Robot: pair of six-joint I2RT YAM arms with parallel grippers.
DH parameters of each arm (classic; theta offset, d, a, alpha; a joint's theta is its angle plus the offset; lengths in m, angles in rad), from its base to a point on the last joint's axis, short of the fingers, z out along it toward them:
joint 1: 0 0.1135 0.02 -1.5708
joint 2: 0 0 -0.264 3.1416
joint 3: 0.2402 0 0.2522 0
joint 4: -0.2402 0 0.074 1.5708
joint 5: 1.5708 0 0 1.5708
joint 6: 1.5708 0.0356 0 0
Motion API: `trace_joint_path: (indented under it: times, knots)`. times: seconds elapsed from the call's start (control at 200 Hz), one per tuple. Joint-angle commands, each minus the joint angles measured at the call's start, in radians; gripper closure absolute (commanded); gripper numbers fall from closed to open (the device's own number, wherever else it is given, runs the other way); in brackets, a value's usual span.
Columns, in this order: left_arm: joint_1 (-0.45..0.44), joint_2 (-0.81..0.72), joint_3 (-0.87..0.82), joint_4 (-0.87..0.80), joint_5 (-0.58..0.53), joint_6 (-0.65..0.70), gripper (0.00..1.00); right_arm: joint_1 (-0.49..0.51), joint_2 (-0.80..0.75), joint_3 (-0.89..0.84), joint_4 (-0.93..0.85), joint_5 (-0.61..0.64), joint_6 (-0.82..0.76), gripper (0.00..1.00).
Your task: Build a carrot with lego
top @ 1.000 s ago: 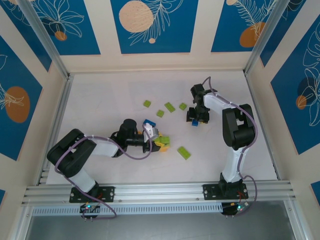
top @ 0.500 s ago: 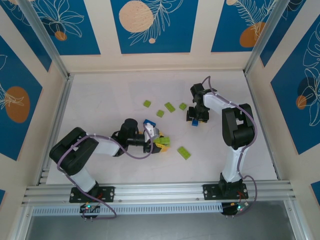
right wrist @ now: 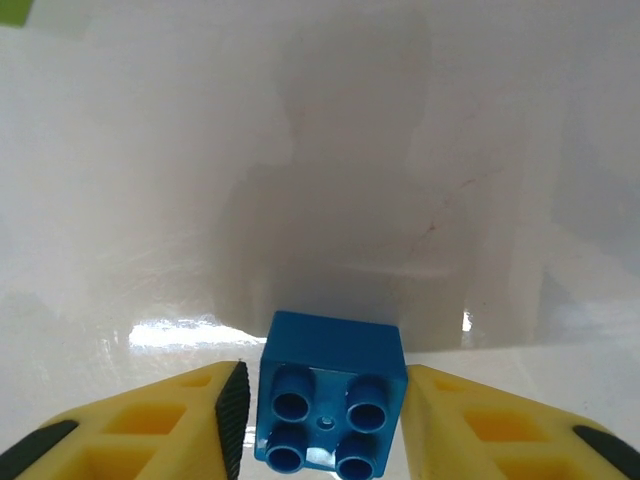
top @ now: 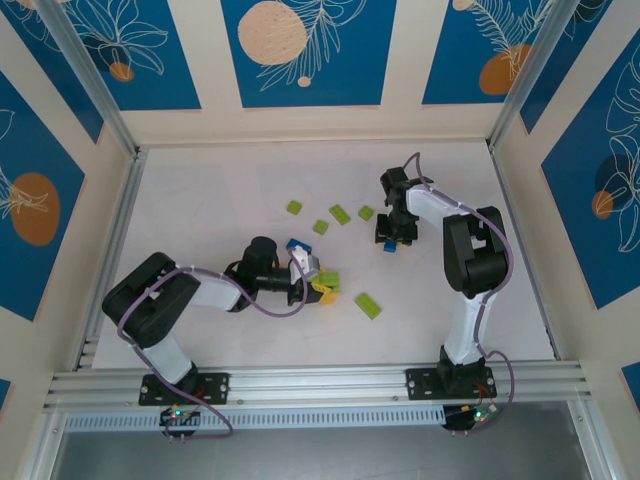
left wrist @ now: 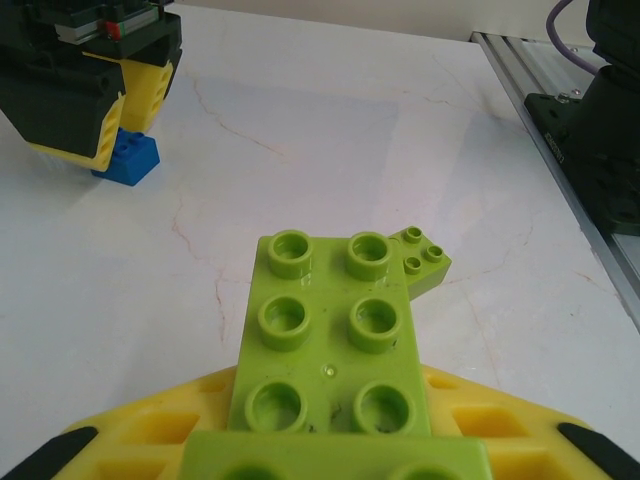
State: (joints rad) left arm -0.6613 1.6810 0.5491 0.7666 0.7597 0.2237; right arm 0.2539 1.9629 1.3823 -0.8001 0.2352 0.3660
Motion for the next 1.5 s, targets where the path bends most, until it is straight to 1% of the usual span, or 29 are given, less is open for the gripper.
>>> trace_joint_path:
  times: [0.0, 0.14, 0.26, 0.42, 0.51, 0.755, 0.9, 1.035, 1.185, 1.495]
  knots:
    - [-0.001, -0.003, 0.013, -0.016, 0.038, 0.030, 0.62, -0.004, 0.008, 0.018, -0.016, -0.027, 0.002, 0.59]
    - [-0.002, -0.004, 0.013, -0.022, 0.036, 0.034, 0.62, -0.004, -0.006, 0.014, -0.021, -0.031, 0.005, 0.65]
    - [0.000, -0.004, 0.012, -0.025, 0.038, 0.035, 0.63, 0.002, -0.030, 0.009, -0.037, -0.035, 0.008, 0.68]
    - [-0.001, -0.015, 0.009, -0.036, 0.037, 0.042, 0.64, 0.040, -0.118, -0.013, -0.088, -0.060, 0.023, 0.71]
    - [-0.001, -0.016, 0.011, -0.042, 0.042, 0.046, 0.66, 0.073, -0.171, -0.017, -0.134, -0.059, 0.036, 0.72]
    - [-0.002, -0.016, 0.012, -0.047, 0.044, 0.046, 0.66, 0.175, -0.310, -0.003, -0.263, -0.069, 0.098, 0.73]
    - [-0.001, -0.021, 0.011, -0.055, 0.039, 0.049, 0.65, 0.268, -0.360, 0.023, -0.324, -0.131, 0.157, 0.73]
    - [-0.002, -0.022, 0.010, -0.053, 0.043, 0.047, 0.65, 0.341, -0.382, 0.048, -0.367, -0.186, 0.204, 0.73]
    - [-0.002, -0.021, 0.010, -0.053, 0.043, 0.048, 0.65, 0.376, -0.380, 0.077, -0.388, -0.232, 0.235, 0.72]
    - [-0.002, -0.017, 0.011, -0.061, 0.036, 0.056, 0.65, 0.439, -0.308, 0.135, -0.384, -0.248, 0.268, 0.72]
